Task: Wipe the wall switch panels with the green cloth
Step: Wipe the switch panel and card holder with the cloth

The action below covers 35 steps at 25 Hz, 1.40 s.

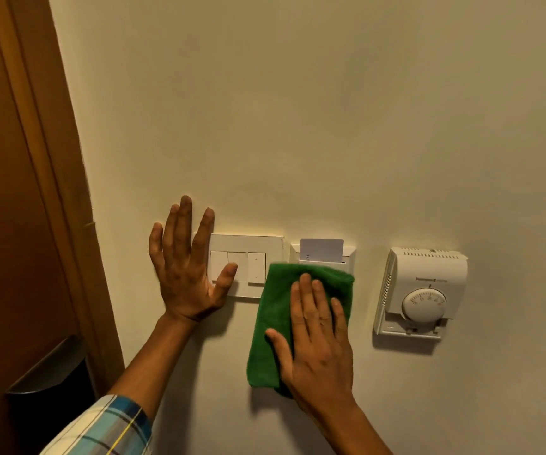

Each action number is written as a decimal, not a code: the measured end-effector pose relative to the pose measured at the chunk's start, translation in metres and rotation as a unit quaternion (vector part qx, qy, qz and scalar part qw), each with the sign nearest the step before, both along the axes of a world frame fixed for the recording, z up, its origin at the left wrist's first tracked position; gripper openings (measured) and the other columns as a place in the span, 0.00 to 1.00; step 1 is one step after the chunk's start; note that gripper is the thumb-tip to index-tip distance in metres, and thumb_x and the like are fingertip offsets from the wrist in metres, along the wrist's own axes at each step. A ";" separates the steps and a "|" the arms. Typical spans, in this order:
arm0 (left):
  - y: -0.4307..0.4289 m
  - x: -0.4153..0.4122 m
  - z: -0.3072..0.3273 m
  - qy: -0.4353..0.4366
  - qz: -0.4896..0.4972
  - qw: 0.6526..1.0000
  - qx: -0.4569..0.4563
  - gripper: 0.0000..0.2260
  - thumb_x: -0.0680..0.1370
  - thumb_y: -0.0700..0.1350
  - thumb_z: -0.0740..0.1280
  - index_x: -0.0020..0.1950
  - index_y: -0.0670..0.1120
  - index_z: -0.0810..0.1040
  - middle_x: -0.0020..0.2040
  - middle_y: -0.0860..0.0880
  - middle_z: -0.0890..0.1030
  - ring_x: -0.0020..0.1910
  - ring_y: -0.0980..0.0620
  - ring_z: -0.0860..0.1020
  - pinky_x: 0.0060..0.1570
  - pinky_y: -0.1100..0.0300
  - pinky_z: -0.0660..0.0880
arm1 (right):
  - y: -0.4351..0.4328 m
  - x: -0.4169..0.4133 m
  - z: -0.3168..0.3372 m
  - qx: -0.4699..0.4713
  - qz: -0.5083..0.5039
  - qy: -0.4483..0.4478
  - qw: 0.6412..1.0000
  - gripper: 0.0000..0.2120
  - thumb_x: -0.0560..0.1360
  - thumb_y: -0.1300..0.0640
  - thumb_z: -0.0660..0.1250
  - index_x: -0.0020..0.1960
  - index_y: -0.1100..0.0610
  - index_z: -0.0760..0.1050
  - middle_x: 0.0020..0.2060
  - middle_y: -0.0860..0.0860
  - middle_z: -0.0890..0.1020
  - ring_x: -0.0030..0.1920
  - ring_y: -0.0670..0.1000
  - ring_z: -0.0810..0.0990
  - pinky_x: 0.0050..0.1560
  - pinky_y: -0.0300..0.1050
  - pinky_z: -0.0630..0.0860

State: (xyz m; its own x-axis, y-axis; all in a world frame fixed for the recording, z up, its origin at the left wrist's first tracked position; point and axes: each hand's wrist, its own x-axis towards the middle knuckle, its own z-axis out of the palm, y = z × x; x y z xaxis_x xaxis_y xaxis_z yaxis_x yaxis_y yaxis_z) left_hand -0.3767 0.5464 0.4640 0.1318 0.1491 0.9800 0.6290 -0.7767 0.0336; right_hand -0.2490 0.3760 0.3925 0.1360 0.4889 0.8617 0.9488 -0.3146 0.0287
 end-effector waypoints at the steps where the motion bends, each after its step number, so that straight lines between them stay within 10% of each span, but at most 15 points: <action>1: -0.001 0.000 0.001 0.000 -0.001 1.000 -0.002 0.34 0.76 0.67 0.46 0.78 0.50 0.55 0.81 0.52 0.46 0.80 0.46 0.52 0.78 0.45 0.47 | -0.007 0.006 -0.009 -0.014 -0.005 -0.009 1.000 0.34 0.79 0.39 0.52 0.77 0.59 0.52 0.79 0.52 0.49 0.78 0.51 0.50 0.78 0.49 0.44; 18: 0.003 0.002 -0.003 0.003 0.008 1.000 0.000 0.37 0.74 0.69 0.48 0.78 0.50 0.54 0.81 0.49 0.47 0.80 0.45 0.52 0.77 0.43 0.47 | -0.007 0.011 0.016 0.032 -0.011 0.071 0.997 0.35 0.79 0.38 0.47 0.78 0.58 0.47 0.79 0.52 0.48 0.78 0.53 0.49 0.77 0.50 0.41; 35: 0.001 0.002 -0.001 0.004 0.020 1.000 -0.001 0.37 0.75 0.69 0.49 0.78 0.50 0.53 0.79 0.42 0.54 0.80 0.46 0.51 0.77 0.44 0.47 | -0.007 0.016 0.005 -0.002 0.004 -0.033 0.999 0.35 0.79 0.39 0.53 0.77 0.57 0.49 0.78 0.52 0.51 0.78 0.51 0.50 0.78 0.51 0.44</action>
